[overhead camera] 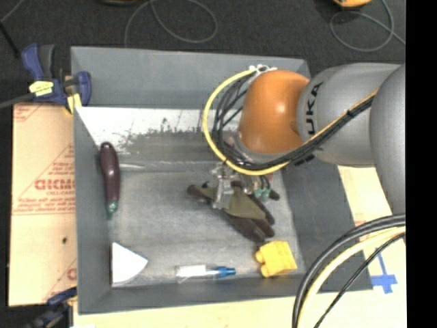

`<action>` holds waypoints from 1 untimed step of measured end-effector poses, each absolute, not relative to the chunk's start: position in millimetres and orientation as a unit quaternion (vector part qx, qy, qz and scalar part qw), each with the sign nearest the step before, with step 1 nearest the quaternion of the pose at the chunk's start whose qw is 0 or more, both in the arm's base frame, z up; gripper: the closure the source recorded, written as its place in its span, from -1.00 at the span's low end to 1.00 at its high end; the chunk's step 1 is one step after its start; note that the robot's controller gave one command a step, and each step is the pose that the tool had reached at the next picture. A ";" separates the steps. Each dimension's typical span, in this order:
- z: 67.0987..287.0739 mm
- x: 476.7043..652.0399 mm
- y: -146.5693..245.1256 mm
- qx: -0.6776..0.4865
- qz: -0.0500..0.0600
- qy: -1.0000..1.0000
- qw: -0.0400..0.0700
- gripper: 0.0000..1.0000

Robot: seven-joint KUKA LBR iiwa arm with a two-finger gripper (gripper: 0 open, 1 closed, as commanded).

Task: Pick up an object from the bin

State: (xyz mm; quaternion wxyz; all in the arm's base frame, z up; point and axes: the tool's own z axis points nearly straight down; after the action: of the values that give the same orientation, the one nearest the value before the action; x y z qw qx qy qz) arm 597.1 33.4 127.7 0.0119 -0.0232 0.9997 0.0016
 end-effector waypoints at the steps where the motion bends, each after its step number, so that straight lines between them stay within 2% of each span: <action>1: 130.1 592.3 31.8 -0.017 0.001 1.000 0.006 1.00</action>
Offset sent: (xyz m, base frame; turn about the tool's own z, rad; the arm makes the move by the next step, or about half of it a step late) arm 0.0112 0.0616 0.1045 -0.0270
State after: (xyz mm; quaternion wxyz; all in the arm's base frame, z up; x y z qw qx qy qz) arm 592.3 31.8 130.1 0.0058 -0.0165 0.9998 0.0014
